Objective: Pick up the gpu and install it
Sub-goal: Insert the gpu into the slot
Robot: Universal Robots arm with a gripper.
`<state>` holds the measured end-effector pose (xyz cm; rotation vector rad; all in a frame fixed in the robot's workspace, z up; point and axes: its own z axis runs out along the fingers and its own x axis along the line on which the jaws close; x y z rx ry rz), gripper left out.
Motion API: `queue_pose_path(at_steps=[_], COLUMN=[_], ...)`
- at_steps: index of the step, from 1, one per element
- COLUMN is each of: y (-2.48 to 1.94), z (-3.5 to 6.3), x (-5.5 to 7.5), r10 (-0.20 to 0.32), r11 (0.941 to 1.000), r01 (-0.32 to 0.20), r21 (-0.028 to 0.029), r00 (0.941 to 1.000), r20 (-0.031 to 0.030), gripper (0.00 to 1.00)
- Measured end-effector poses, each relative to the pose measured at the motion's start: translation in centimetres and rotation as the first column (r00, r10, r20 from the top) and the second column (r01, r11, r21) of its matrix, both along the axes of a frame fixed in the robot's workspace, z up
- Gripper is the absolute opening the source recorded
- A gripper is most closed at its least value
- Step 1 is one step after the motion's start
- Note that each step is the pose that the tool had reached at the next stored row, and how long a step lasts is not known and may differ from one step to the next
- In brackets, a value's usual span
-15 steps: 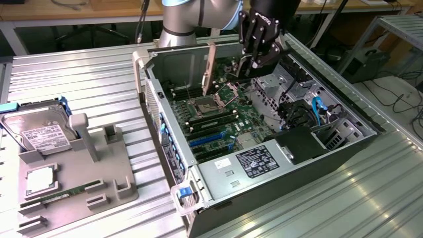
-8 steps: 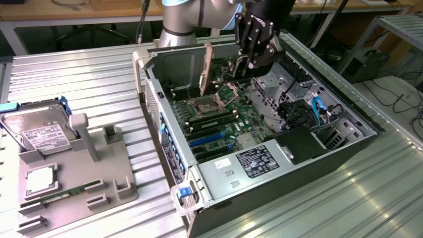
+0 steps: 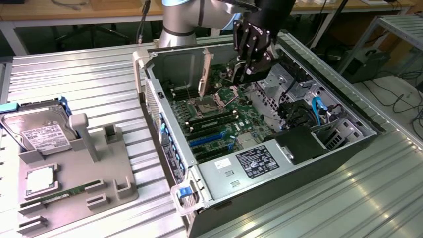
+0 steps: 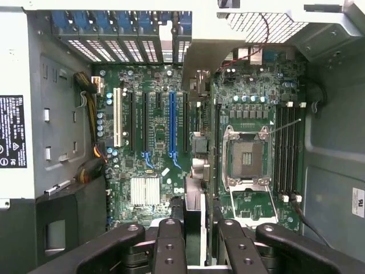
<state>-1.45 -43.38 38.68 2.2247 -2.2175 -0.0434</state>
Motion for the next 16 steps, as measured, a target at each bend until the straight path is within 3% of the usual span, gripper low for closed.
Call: queue_pose_path(at_steps=[16], y=[-0.34], z=[-2.99], x=[-0.5], r10=[-0.003], r11=[1.0], r01=[0.003], r21=[-0.0002], r00=[1.0], r20=[0.0], gripper=[0.27])
